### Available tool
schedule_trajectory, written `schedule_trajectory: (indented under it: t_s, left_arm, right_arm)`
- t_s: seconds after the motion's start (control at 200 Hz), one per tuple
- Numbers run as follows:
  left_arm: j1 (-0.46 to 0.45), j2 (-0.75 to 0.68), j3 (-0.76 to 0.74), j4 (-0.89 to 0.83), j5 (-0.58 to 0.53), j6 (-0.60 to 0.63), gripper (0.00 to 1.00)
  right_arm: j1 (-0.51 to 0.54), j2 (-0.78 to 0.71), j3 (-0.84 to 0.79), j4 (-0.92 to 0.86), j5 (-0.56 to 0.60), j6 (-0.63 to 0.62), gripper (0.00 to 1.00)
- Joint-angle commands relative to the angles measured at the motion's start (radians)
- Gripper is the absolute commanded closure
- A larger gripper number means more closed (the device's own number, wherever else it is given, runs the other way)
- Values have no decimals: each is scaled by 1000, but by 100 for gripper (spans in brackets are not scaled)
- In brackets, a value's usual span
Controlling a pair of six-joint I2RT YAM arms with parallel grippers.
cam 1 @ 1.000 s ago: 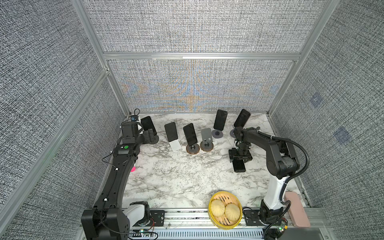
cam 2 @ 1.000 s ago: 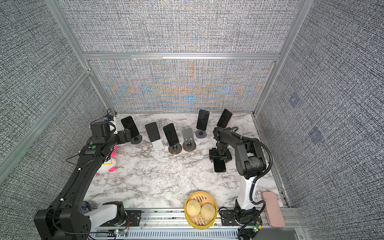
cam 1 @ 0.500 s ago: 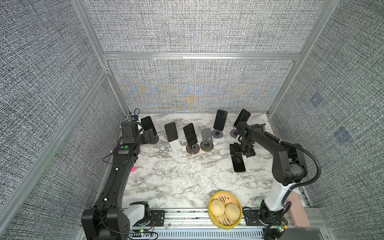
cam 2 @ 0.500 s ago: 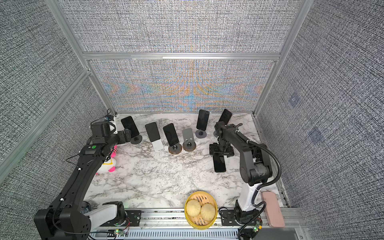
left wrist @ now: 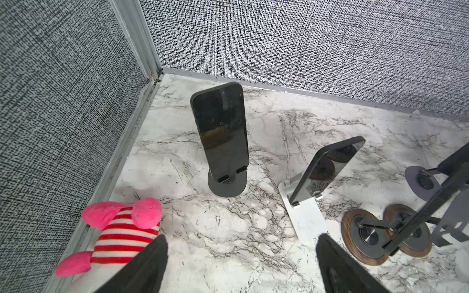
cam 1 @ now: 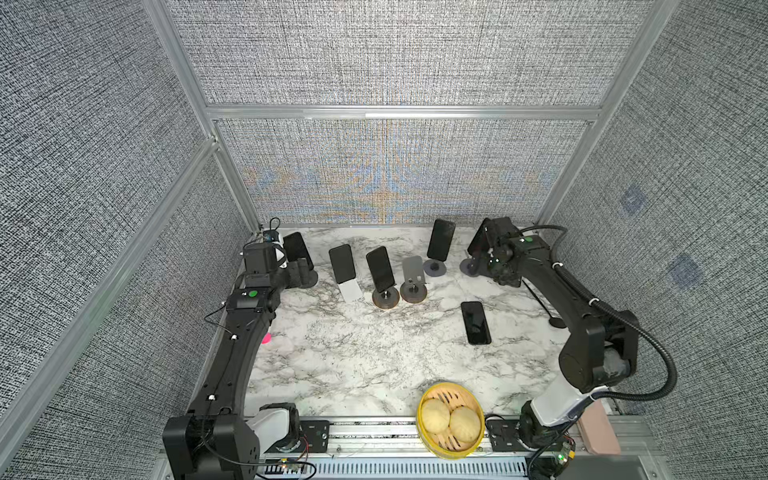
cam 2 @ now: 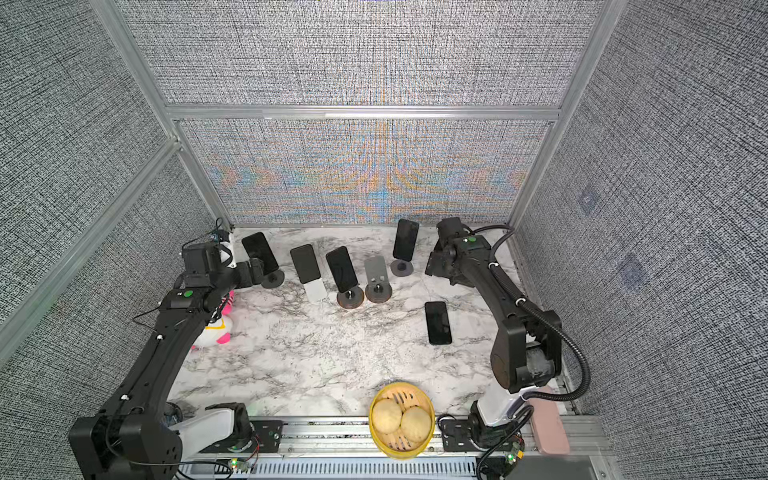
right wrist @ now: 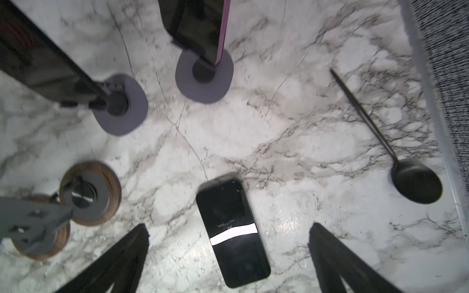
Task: Remove the phone from the phone stand
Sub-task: 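Move the right gripper to the purple-edged phone on the grey round stand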
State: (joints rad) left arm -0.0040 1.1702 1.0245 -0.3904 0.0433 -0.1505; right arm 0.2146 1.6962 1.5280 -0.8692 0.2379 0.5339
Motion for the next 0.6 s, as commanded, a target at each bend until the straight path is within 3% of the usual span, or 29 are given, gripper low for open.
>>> schedule_trajectory:
  t_s: [0.0,0.21,0.465,0.56,0.595]
  left_arm:
    - [1,-7,1,24,18,-6,8]
    - [1,-15,-1,26,17,-4,8]
    - [1,-18,0,25,28,-6,8]
    - [1,-15,3,25,30,-5,8]
    - [1,-14,2,25,30,-6,8]
  right_arm:
    - [-3,35,50,55,112,101,1]
    - [-36,105,158,123,57,13,1]
    - [-182,91,136,253,-313,-274,9]
    - [-240,100,123,283,-443,-336,19]
    - [-256,105,125,286,-477,-369,26]
